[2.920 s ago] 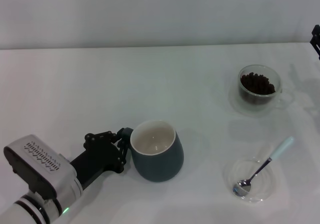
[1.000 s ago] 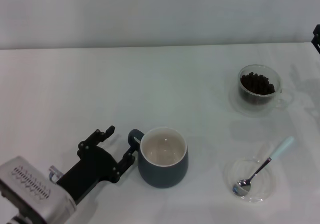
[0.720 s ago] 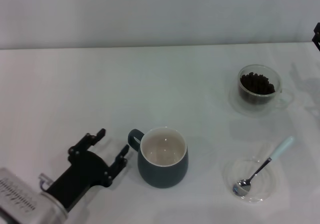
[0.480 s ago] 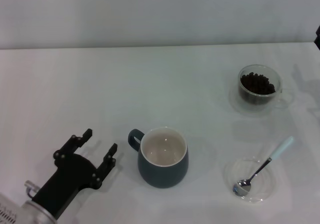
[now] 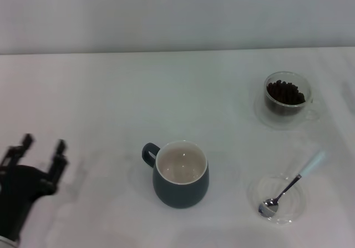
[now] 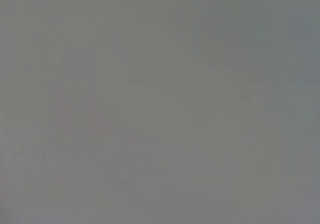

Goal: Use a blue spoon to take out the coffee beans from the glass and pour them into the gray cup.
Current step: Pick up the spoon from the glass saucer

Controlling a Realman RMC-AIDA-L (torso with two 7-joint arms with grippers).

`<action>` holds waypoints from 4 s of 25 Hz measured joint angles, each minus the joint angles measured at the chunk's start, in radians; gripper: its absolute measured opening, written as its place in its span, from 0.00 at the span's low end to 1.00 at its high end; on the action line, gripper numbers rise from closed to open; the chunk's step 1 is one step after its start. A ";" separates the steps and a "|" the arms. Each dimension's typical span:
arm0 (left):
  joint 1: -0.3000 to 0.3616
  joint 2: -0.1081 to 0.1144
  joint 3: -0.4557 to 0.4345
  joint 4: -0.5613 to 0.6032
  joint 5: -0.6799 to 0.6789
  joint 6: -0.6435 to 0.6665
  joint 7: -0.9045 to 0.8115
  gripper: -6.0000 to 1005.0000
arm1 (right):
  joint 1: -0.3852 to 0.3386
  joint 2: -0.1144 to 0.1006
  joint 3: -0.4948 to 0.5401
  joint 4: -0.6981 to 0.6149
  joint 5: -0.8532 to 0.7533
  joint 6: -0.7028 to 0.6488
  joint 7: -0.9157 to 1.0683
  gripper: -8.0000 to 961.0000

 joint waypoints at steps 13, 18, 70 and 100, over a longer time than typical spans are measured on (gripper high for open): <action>-0.015 0.002 -0.003 -0.050 -0.228 0.018 -0.127 0.64 | -0.134 -0.153 -0.004 -0.016 -0.449 -0.051 0.664 0.80; -0.036 0.003 -0.011 -0.066 -0.229 0.019 -0.126 0.64 | -0.131 -0.212 -0.004 -0.017 -0.706 -0.124 0.840 0.80; -0.078 0.004 -0.012 -0.100 -0.225 0.020 -0.117 0.64 | -0.108 -0.115 -0.036 -0.022 -0.846 -0.112 0.893 0.27; -0.077 0.004 -0.012 -0.102 -0.231 0.029 -0.117 0.64 | -0.099 -0.106 0.085 -0.089 -0.838 -0.217 0.916 0.16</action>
